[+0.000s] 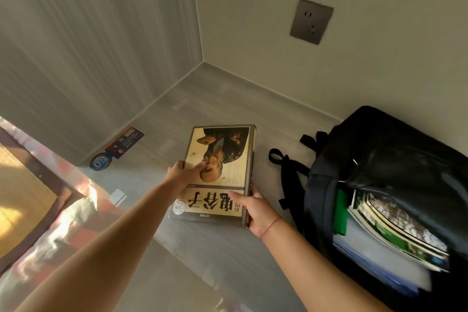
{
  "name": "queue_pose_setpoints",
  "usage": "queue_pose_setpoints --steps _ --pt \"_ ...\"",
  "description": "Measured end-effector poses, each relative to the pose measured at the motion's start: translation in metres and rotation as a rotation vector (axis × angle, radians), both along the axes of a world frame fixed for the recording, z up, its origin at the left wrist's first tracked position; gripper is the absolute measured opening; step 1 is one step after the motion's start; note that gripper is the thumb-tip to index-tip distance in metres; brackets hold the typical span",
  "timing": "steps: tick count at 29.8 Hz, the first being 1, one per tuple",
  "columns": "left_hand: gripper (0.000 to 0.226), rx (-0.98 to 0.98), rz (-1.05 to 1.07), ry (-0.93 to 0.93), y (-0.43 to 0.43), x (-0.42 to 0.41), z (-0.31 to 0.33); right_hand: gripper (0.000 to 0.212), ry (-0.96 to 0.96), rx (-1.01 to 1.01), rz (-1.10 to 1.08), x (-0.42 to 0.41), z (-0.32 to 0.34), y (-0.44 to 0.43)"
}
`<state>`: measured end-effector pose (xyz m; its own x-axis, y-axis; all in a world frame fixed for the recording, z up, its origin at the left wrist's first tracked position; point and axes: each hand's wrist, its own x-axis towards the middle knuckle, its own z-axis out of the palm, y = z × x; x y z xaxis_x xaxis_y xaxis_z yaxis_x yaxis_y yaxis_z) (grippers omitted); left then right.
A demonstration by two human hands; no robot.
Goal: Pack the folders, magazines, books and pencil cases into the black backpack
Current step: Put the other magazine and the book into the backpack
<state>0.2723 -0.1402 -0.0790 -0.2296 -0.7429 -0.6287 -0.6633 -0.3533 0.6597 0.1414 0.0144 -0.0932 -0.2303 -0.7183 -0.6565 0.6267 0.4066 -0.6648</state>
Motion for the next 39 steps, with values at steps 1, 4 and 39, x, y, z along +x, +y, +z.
queue_pose_setpoints --steps 1,4,39 --pt "0.063 -0.001 -0.001 0.032 0.004 -0.008 0.005 0.043 -0.019 -0.022 -0.014 -0.005 0.006 0.009" --pt "0.049 0.044 -0.037 0.138 0.015 -0.035 0.027 0.040 -0.074 -0.122 -0.069 -0.025 0.027 0.038" --pt "0.039 0.242 -0.497 0.583 0.185 -0.241 0.091 0.090 0.157 -0.201 -0.429 -0.217 0.098 0.364"
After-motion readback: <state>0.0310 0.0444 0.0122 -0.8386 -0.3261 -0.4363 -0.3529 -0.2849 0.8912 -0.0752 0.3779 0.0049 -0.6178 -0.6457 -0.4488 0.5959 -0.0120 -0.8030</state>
